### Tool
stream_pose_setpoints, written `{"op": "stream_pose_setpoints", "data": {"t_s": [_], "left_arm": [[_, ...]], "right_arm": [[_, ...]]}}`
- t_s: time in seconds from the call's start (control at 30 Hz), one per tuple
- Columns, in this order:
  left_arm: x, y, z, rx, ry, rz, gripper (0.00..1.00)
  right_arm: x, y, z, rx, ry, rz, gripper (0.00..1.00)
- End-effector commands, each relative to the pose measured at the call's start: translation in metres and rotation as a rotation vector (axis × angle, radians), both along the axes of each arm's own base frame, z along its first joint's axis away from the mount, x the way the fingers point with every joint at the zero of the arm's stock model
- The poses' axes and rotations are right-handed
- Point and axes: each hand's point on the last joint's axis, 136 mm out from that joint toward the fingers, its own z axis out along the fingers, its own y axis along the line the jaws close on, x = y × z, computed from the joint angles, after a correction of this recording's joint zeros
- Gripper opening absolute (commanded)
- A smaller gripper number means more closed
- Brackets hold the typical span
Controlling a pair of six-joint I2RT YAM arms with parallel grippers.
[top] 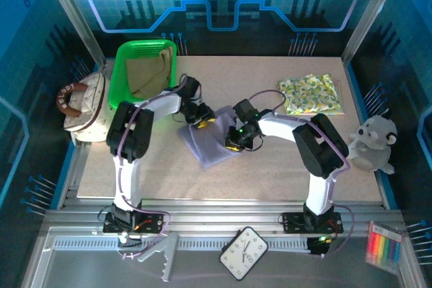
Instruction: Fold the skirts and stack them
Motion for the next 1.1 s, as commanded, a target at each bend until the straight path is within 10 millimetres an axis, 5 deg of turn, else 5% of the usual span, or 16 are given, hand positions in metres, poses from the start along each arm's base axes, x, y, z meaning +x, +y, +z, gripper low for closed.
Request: {"op": "stream_pose_setpoints", "data": {"t_s": [0.0, 0.1, 0.2, 0.37, 0.47, 0.57, 0.9, 1.07], "left_arm": [[0.011, -0.011, 0.019, 0.023, -0.046, -0.08, 0.46], [0.011, 0.006, 0.054, 0.085, -0.11, -0.072, 0.68], [-0.001, 0.029, 0.077, 0.117, -0.146, -0.03, 0.79], [-0.032, 0.055, 0.08, 0.114, -0.137, 0.06, 0.96], [-0.044, 0.063, 0.074, 0.105, -0.118, 0.103, 0.98], [-0.054, 0.063, 0.067, 0.082, -0.084, 0.129, 0.98], [-0.067, 0.065, 0.05, 0.065, -0.03, 0.163, 0.99], [-0.065, 0.068, 0.052, 0.049, -0.039, 0.181, 0.99]], "right_arm": [[0.003, 0.009, 0.028, 0.07, -0.025, -0.064, 0.26], [0.02, -0.014, 0.049, -0.028, -0.145, -0.034, 0.36], [0.043, -0.022, 0.067, -0.052, -0.259, 0.104, 0.42], [0.089, -0.037, 0.065, -0.268, -0.387, 0.303, 0.52], [0.115, -0.054, 0.052, -0.393, -0.383, 0.291, 0.52], [0.128, -0.047, 0.043, -0.352, -0.386, 0.35, 0.52], [0.127, -0.026, 0.018, -0.265, -0.349, 0.503, 0.5], [0.124, -0.017, 0.021, -0.209, -0.349, 0.51, 0.47]]}}
